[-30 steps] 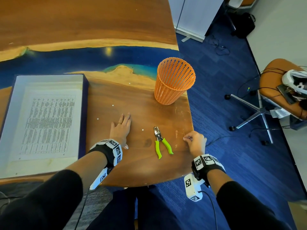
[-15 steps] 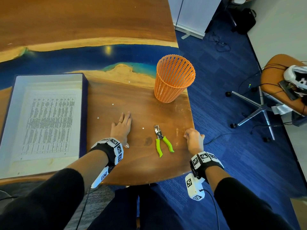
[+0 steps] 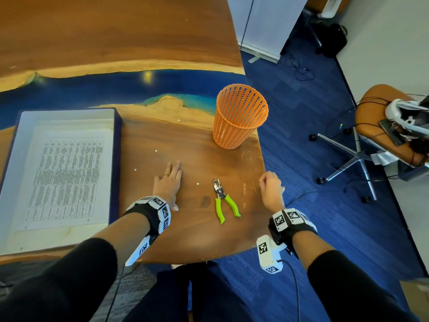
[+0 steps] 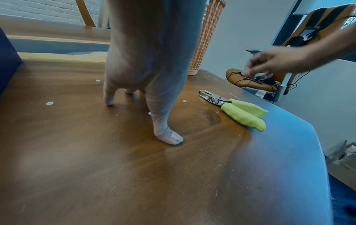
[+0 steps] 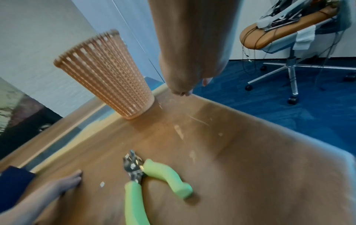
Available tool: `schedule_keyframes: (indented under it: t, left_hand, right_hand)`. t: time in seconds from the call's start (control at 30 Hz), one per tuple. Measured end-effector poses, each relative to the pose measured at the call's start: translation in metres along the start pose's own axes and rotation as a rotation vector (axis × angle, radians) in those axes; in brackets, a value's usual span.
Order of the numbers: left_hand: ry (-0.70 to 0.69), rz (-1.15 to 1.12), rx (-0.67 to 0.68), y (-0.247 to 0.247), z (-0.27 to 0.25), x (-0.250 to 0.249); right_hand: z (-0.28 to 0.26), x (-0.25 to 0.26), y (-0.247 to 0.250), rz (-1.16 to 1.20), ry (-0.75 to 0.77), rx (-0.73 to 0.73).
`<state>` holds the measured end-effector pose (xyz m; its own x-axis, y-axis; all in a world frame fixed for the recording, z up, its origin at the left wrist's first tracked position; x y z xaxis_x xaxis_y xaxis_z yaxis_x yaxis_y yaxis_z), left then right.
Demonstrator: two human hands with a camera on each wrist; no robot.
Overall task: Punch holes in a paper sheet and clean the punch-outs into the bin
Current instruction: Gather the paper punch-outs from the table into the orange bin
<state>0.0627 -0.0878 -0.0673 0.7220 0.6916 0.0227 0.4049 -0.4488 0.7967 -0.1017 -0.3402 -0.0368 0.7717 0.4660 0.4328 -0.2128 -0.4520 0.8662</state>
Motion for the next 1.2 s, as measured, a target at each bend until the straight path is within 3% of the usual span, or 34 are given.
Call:
schedule_keyframes:
  t: [0.27, 0.43, 0.7, 0.97, 1.2]
  left_hand:
    - [-0.026, -0.007, 0.005, 0.0, -0.001, -0.001]
    - [-0.051, -0.042, 0.018, 0.003, -0.001, 0.001]
    - [-0.064, -0.044, 0.026, 0.001, -0.002, 0.003]
    - [-0.064, -0.028, 0.033, 0.0, 0.0, 0.003]
    - [-0.084, 0.008, 0.017, 0.005, -0.002, 0.007]
  right_hand:
    - [0.026, 0.101, 0.105, 0.353, 0.413, -0.372]
    - [0.04, 0.171, 0.138, 0.38, 0.637, -0.393]
    - [0.094, 0.176, 0.124, 0.201, 0.506, -0.179]
    - [0.102, 0.173, 0.118, 0.146, 0.457, -0.167]
    - [0.05, 0.212, 0.112, 0.24, 0.601, -0.251]
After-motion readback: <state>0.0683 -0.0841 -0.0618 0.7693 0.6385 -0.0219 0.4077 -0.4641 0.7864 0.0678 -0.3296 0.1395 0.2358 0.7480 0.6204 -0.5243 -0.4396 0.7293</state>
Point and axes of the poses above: each hand's wrist, its own z-axis towards the middle knuckle, its own y-axis out of the back of the hand, x = y × z, the point moved 7 cm from there along z, towards the middle knuckle, and after that the axes turned 1 degree about -x, right-handed, at the moved point
